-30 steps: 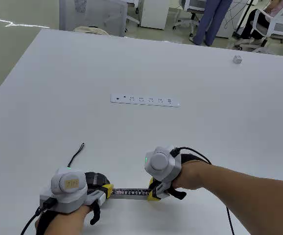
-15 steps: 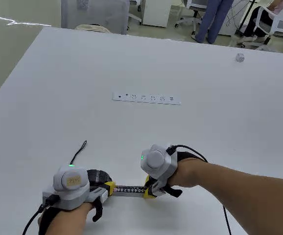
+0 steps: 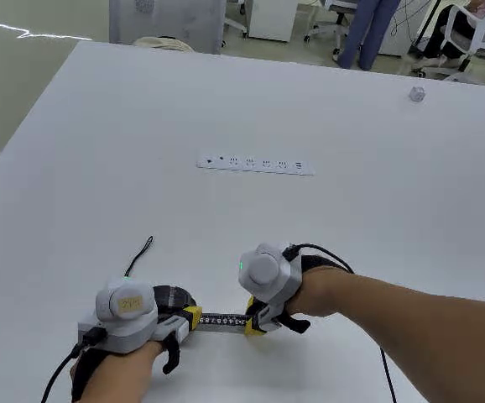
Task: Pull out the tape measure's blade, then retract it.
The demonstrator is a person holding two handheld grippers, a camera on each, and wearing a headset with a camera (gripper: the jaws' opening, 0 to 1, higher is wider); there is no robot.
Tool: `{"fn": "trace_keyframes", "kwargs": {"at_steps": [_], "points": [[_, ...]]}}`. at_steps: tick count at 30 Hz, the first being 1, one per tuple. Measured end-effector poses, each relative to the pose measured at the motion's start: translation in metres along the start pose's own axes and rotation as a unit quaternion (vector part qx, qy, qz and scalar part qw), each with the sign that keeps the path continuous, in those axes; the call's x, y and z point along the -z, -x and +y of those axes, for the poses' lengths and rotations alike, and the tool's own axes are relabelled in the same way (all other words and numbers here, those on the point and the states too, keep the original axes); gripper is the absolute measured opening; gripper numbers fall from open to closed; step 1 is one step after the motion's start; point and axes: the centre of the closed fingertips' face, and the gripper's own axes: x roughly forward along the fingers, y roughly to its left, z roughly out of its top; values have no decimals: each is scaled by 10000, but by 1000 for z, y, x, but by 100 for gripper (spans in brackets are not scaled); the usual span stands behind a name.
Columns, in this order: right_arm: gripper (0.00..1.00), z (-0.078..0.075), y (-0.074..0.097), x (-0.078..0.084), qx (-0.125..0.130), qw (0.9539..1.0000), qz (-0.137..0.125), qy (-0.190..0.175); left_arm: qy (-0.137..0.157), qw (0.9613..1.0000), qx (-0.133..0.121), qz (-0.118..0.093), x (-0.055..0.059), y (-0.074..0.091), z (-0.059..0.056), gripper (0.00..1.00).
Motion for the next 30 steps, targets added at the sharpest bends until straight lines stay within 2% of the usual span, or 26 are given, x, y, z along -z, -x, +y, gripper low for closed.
{"fn": "trace_keyframes", "kwargs": {"at_steps": [15, 30], "points": [[14, 0, -4, -9, -14, 9998, -21, 174, 20, 10000, 11, -7, 0, 0, 1, 59], [14, -1, -7, -17, 17, 9999, -76, 148, 52, 10000, -30, -36, 0, 0, 1, 59]]}}
